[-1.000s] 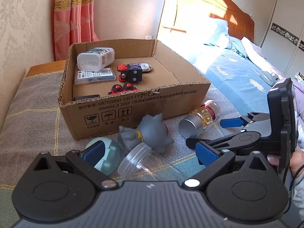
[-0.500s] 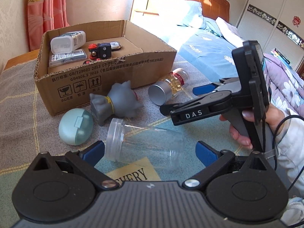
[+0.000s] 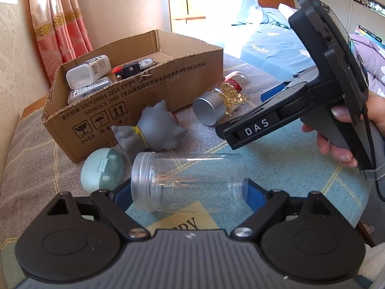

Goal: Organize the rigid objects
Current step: 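Close the left gripper on the clear cup while the right gripper grasps the capsule jar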

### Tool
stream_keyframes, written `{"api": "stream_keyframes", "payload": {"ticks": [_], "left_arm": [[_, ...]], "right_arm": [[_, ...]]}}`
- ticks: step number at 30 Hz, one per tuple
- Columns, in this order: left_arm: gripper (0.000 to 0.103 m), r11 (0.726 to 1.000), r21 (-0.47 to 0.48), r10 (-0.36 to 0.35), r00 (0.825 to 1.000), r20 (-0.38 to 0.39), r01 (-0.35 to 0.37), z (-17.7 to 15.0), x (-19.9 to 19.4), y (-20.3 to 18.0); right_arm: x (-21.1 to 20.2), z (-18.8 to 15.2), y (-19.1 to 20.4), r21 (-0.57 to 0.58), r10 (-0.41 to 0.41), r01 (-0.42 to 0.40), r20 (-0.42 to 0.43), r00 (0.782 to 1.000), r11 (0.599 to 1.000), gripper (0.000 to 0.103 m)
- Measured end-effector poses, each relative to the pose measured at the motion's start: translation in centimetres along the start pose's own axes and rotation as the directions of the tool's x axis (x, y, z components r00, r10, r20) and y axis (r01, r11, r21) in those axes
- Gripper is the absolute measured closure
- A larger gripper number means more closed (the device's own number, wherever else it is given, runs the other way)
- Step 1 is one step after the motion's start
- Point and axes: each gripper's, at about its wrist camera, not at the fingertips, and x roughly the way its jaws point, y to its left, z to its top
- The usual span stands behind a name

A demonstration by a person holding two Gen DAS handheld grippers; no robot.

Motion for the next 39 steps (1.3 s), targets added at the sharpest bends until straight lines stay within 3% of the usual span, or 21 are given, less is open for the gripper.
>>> {"api": "stream_keyframes", "payload": {"ticks": [19,39], "left_arm": [[0.012,0.973,-0.174,0.146,0.988,-0.051,-0.153,-4.1,-3.2,4.7],[0.011,0.971,-0.188,0.148,0.988,-0.034,-0.151,-3.4,-3.7,4.7]], "right_arm": [[0.0,0.1,-0.1,-0.032,0.026,-0.025,0.013,1.000,0.999,0.000],[0.1,2.9,0.9,-0.031,0.007,-0.005,0.046,0.999,1.000,0.002]]}}
